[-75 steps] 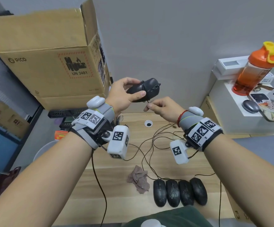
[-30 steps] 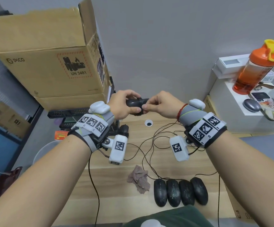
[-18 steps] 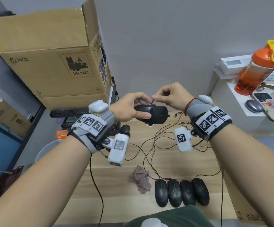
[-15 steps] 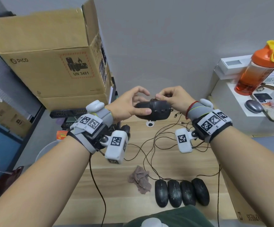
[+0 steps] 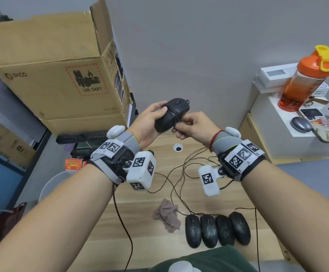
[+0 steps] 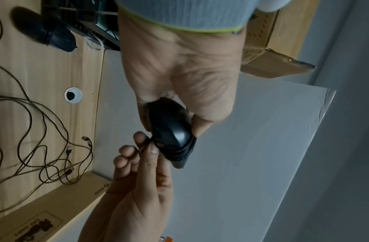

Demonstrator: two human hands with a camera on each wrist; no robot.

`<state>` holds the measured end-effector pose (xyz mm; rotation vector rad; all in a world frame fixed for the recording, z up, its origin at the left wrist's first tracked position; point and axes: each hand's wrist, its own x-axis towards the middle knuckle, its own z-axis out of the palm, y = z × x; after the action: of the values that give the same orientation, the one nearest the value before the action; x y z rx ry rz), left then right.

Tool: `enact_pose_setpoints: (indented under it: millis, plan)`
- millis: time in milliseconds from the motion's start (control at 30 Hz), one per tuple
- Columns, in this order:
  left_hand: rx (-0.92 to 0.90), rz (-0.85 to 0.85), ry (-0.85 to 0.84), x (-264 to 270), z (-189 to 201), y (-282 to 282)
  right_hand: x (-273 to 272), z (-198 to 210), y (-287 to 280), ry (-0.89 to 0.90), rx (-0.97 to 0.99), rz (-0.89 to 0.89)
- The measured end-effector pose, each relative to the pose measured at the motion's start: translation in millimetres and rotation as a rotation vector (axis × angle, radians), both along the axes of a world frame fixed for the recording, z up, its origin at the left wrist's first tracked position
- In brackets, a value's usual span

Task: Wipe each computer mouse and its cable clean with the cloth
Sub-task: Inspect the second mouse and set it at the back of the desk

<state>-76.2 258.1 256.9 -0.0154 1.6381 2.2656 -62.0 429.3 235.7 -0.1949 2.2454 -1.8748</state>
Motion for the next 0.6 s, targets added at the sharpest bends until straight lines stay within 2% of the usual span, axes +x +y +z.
enact_pose_setpoints:
  millis: [167, 267, 333, 467, 600]
  plan:
    - [-0.28, -0.046, -0.037, 0.8, -6.1, 4.4, 2.9, 8.2, -3.4, 0.061, 0.229, 0.013]
    - [-0.308, 0.009, 0.001, -0.4, -11.5, 4.9, 3.2, 13.1, -6.3, 0.104, 0.291, 0.022]
    - [-0.246, 0.066, -0.041, -1.3, -10.6, 4.7, 3.9, 11.6, -8.1, 0.11, 0.215, 0.023]
    - [-0.141, 0.124, -0.131, -4.4, -10.6, 1.7, 4.7, 7.0, -11.0, 0.113, -0.046, -0.093]
    - [-0.12, 0.116, -0.152, -1.1, -8.0, 4.0, 3.5, 4.9, -13.2, 0.148, -0.053, -0.137]
